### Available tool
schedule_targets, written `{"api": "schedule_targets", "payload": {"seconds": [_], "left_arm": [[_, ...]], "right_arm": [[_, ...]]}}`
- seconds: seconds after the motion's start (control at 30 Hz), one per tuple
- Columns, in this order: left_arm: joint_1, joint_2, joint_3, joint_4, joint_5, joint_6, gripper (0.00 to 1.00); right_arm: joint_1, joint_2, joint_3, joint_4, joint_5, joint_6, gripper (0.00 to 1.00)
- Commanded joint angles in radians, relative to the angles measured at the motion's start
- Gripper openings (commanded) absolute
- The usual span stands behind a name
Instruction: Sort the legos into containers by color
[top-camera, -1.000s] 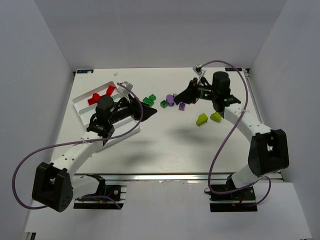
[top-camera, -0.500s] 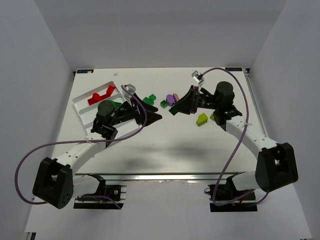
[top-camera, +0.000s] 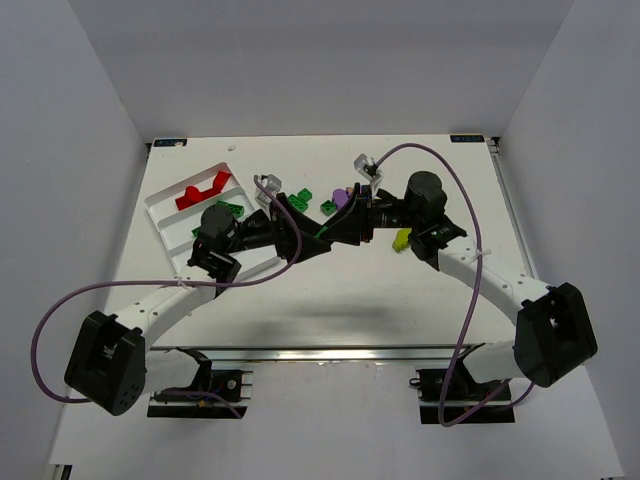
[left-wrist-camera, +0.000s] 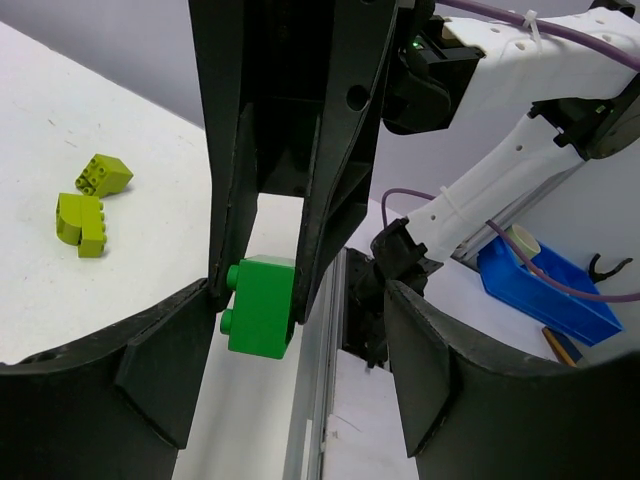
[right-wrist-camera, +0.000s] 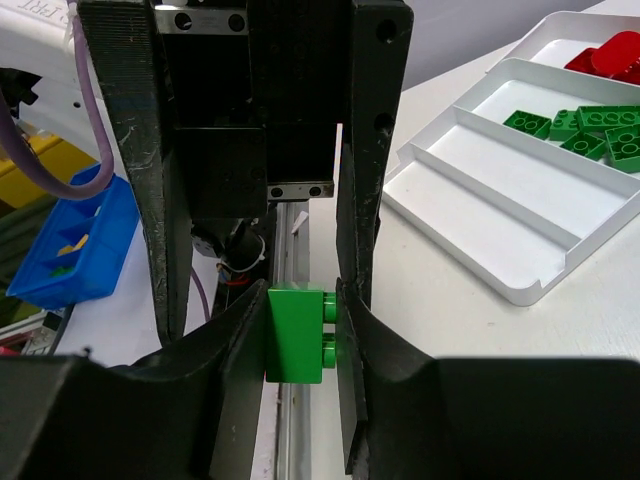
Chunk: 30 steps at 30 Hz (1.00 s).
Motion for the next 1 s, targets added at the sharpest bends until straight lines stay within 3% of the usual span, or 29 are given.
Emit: {"api": "schedule_targets", "payload": {"seconds": [0.0,0.5,0.97], "left_arm": [[-0.009,-0.008,-0.003,0.024,0.033,-0.006,0.77],[-0.012,0.008,0.021,-0.068,0.018,0.050,0.72],[-0.012,0.006,0.006,0.016,0.058,-0.011,0.66]], "right_arm": [[0.007,-0.024,0.031,0.031,0.013,-0.030,0.00],[0.012,-0.097,0.021,0.045,0.021,-0.040,0.00],[0.012,-0.036,0.004,0.097,0.006,0.013,0.00]]}}
